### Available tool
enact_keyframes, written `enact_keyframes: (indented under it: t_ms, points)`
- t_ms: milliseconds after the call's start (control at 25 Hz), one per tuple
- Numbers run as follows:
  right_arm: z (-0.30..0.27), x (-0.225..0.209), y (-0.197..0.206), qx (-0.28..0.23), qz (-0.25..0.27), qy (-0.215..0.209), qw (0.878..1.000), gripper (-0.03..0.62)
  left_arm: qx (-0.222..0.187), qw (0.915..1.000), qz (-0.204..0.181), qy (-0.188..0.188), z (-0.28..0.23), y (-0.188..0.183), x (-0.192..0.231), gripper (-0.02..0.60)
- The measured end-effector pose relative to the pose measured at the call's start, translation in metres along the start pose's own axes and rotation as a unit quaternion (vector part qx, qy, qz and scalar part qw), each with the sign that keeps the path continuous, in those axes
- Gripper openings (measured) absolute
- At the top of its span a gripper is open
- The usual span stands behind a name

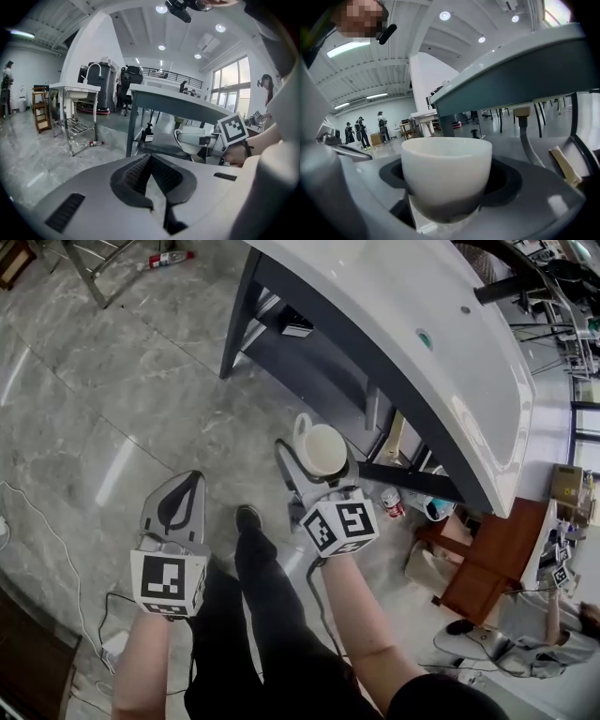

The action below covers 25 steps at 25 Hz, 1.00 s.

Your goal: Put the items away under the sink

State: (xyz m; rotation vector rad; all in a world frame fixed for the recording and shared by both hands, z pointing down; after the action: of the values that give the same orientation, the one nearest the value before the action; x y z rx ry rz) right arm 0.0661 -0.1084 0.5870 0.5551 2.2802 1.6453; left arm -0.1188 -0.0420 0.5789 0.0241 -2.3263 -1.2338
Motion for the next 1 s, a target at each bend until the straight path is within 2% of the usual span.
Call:
enact_keyframes:
  t_ms: [200, 280, 480, 680, 1000]
  points:
    - [-0.06, -0.045, 0.03, 0.013, 0.063, 0.014, 0.998, 0.405, 0.012, 0.9999, 0.005, 0.008, -0.064, 0.004, 0.003, 0.009]
    - [-0.08, -0.06, 0.042, 0.019, 0.072, 0.021, 0.997, 0.405, 0.015, 0.9998, 0.01, 0.01, -0.084, 0.007, 0.004, 0.009]
    - [-0.123, -0.1, 0.058, 0.012, 0.069, 0.049, 0.996, 0.405, 0.013, 0.9996, 0.026, -0.003, -0.124, 0.017, 0.017, 0.009]
    - [-0.159, -0.148, 0.059, 0.003, 0.059, 0.095, 0.994, 0.405, 0.03, 0.9986, 0.042, 0.008, -0.153, 0.025, 0.014, 0.009]
    - [-0.188, -0.196, 0.075, 0.028, 0.053, 0.138, 0.989, 0.406, 0.028, 0.9979, 0.056, 0.017, -0.18, 0.025, 0.011, 0.009]
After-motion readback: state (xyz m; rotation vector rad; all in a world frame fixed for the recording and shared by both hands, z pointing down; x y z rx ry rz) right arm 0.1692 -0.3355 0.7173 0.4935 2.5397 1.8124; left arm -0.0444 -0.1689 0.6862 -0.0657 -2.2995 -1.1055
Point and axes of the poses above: the fingertips, and each gripper's own axes: z backward along the fingers, x to its left, y out of its underside, the point moved 2 cm from there along z, backward along the fingers, and after that the axes turned 15 degrees about z, right-handed, at the moved point
